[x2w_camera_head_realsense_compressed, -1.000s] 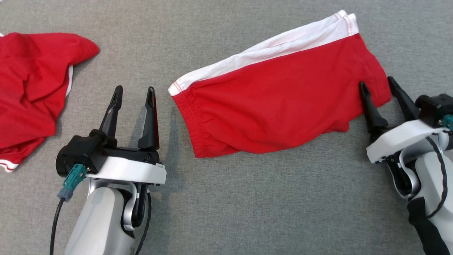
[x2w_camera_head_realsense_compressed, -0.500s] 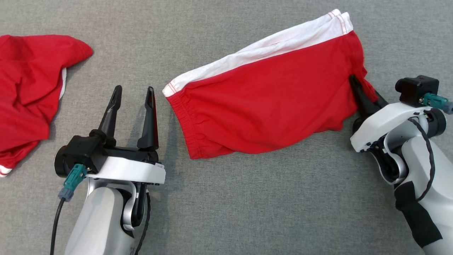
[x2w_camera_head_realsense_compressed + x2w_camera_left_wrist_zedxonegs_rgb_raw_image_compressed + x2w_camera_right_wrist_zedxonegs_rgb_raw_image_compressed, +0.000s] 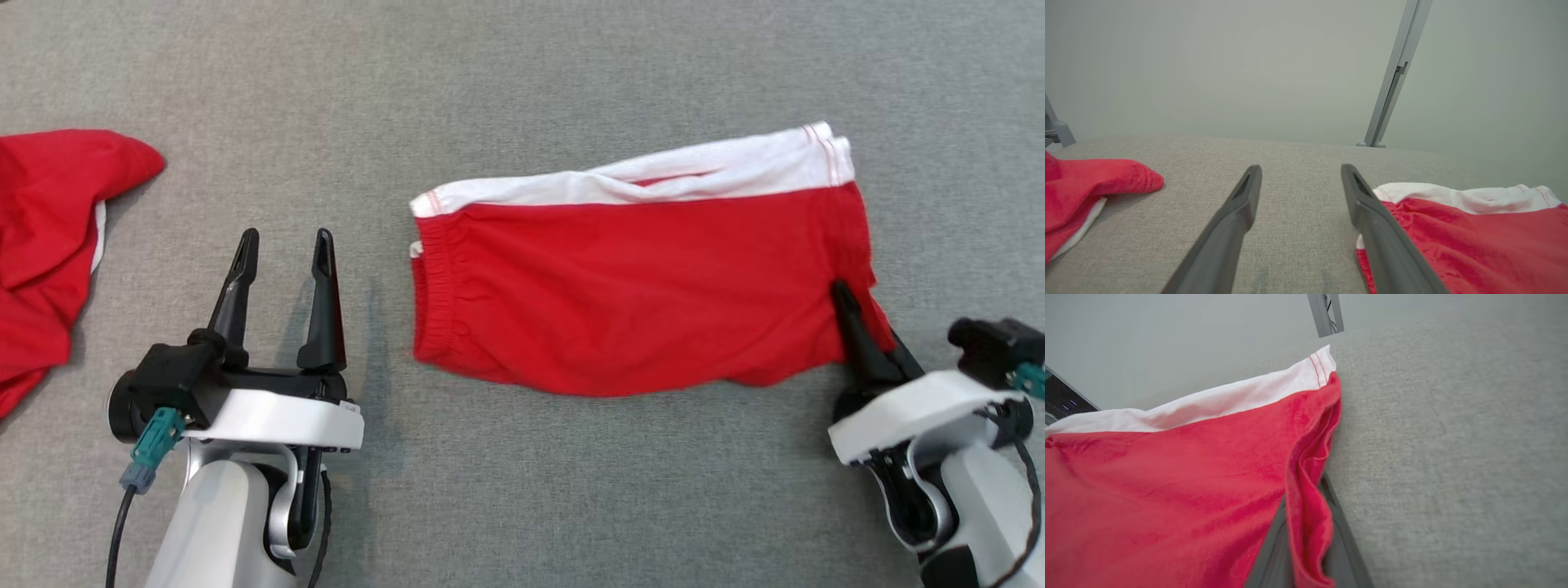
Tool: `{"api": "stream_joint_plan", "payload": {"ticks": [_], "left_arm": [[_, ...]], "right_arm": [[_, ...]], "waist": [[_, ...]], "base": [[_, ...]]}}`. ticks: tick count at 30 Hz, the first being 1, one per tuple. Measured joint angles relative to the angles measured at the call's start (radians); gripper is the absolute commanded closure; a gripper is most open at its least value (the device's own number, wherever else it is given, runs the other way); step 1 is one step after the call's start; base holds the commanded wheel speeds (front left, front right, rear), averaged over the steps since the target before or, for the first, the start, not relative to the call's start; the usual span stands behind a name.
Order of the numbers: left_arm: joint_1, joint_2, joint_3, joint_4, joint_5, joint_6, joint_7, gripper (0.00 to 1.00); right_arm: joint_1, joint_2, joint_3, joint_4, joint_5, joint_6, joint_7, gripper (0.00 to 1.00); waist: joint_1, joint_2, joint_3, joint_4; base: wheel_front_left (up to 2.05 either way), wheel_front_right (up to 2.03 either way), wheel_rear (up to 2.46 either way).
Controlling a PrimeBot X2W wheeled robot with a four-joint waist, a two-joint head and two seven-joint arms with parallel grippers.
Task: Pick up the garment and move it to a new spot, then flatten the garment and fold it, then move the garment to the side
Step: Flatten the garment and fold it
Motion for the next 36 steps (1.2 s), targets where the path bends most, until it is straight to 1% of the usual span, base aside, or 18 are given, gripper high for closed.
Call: {"api": "stream_joint_plan", "payload": {"ticks": [3,8,13,16,20,23,27,31,36], "left_arm": [[0.008,0.003,0.002,-0.003,0.004,0.000,0.000,0.00],[0.010,0.005,-0.001,-0.002,0.004,-0.002,0.000,0.00],[0.013,0.010,-0.005,0.001,0.003,-0.002,0.000,0.00],[0.016,0.010,-0.009,0.004,0.002,-0.002,0.004,0.00],[0.016,0.014,-0.012,0.009,0.001,-0.002,0.005,0.00],[0.019,0.014,-0.016,0.012,-0.004,0.001,0.006,0.00],[0.024,0.013,-0.023,0.018,-0.007,0.001,0.006,0.00],[0.024,0.011,-0.034,0.023,-0.016,0.001,0.006,0.00],[0.021,0.006,-0.051,0.027,-0.026,0.001,0.006,0.00]], "right_arm": [[0.054,0.010,-0.045,-0.017,-0.001,0.000,-0.007,1.00],[0.101,0.028,-0.099,-0.038,-0.011,0.000,-0.004,1.00],[0.114,0.036,-0.116,-0.060,-0.033,0.000,0.012,1.00],[0.111,0.040,-0.108,-0.099,-0.056,0.000,0.023,1.00],[0.079,0.053,-0.041,-0.216,-0.088,0.000,0.056,1.00],[0.059,0.063,0.023,-0.297,-0.100,0.000,0.101,1.00],[0.008,0.093,0.124,-0.356,-0.100,0.000,0.150,1.00],[-0.041,0.133,0.233,-0.347,-0.080,0.000,0.174,1.00],[-0.070,0.160,0.331,-0.255,-0.047,0.000,0.176,1.00]], "waist": [[0.0000,0.0000,-0.008,-0.018],[0.0000,0.0000,-0.018,-0.035],[0.0000,0.0000,-0.024,-0.045],[0.0000,0.0000,-0.030,-0.048],[0.0000,0.0000,-0.044,-0.047],[0.0000,0.0000,-0.057,-0.044],[0.0000,0.0000,-0.071,-0.034],[0.0000,0.0000,-0.078,-0.012],[0.0000,0.0000,-0.076,0.024]], "base": [[0.00,0.00,0.00],[0.00,0.00,0.00],[0.00,0.00,0.00],[0.00,0.00,0.00],[0.00,0.00,0.00],[0.00,0.00,0.00],[0.00,0.00,0.00],[0.00,0.00,0.00],[0.00,0.00,0.00]]}}
